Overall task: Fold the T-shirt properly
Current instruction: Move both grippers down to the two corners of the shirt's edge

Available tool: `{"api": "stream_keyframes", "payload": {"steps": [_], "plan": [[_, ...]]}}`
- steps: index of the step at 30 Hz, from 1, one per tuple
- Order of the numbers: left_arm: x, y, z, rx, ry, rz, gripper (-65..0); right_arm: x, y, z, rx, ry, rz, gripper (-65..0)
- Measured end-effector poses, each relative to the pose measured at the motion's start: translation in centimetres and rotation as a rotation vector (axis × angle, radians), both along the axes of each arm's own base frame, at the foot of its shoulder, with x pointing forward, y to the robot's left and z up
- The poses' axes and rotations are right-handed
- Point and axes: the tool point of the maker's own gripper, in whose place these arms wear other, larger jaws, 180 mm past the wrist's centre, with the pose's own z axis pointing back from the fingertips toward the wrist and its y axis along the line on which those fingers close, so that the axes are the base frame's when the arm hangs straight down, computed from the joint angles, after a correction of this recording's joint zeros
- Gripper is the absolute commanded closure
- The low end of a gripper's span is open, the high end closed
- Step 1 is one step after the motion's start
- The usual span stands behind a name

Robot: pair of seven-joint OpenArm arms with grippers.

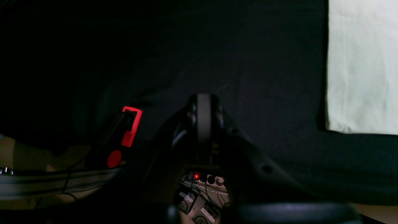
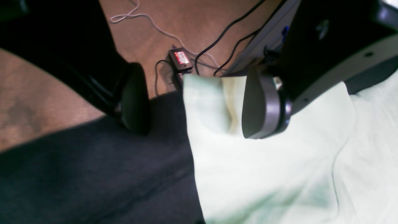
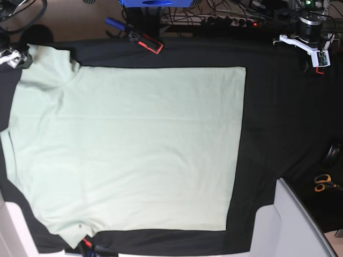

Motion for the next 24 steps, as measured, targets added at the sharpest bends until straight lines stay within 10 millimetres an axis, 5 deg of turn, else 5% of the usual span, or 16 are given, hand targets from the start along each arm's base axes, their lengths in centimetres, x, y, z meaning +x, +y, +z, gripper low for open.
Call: {"api": "stream_keyframes", "payload": {"steps": [9, 15, 24], "plan": [[0.0, 0.0, 0.0, 0.000, 0.000, 0.000, 0.0, -0.1, 0.7, -0.8, 0.035, 0.000, -0.011, -42.4], [0.0, 0.0, 0.0, 0.000, 0.000, 0.000, 0.0, -0.2, 0.9, -1.0, 0.040, 0.008, -0.007, -28.6], [0.0, -0.2, -0.1, -0.004, 0.000, -0.003, 0.0, 0.4, 2.6, -1.4, 0.048, 0.016, 0.072, -27.7]]}}
